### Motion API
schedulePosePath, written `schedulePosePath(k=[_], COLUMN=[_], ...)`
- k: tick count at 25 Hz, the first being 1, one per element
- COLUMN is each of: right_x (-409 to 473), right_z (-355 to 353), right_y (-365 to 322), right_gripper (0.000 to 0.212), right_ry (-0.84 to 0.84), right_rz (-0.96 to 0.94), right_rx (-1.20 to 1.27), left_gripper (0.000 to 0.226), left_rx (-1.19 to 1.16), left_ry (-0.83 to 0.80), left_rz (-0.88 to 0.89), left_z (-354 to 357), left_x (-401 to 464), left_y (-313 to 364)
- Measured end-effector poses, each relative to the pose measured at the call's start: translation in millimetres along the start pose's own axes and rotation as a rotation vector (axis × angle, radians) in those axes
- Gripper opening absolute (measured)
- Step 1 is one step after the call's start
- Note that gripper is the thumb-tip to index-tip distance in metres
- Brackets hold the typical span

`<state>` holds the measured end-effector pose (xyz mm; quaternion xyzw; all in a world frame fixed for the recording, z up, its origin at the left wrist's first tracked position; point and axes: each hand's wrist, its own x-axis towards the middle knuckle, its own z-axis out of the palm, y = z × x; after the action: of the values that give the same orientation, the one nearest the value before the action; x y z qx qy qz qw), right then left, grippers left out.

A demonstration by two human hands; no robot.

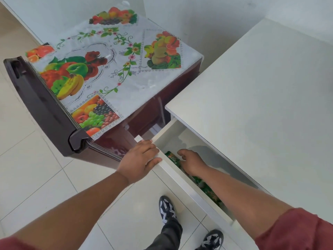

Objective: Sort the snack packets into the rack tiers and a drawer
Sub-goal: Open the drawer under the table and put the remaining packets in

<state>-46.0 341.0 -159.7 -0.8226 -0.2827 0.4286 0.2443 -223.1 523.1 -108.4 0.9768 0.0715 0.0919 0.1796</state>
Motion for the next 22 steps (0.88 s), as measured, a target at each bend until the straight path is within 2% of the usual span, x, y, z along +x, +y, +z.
schedulePosePath(k=[3,6,9,11,14,16,19,22], right_x=[-57,-120,-167,-187,-201,-203,-201,-196], right_z=[-23,-43,-59,-68,-77,-78,-75,-74], right_y=[-2,5,29,46,73,82,81,74], right_gripper=[0.029,0.037,0.055,0.077,0.118,0.139,0.158,0.167], right_ry=[0.034,0.101,0.333,0.453,0.389,0.323,0.269,0.216], right_rz=[-0.123,-0.259,-0.392,-0.325,-0.088,0.013,0.075,0.135], right_rx=[0.012,-0.102,-0.41,-0.531,-0.536,-0.514,-0.5,-0.458], left_gripper=[0.036,0.036,0.072,0.1,0.127,0.143,0.162,0.17], left_rx=[0.015,0.049,0.219,0.284,0.4,0.461,0.483,0.501], left_ry=[-0.064,-0.19,-0.336,-0.399,-0.469,-0.522,-0.574,-0.619], left_rz=[-0.076,-0.165,-0.148,-0.118,-0.033,0.015,0.067,0.156], left_z=[-10,-23,-32,-35,-34,-32,-30,-28], left_x=[5,10,17,24,41,56,76,96], left_y=[11,31,59,76,98,107,111,109])
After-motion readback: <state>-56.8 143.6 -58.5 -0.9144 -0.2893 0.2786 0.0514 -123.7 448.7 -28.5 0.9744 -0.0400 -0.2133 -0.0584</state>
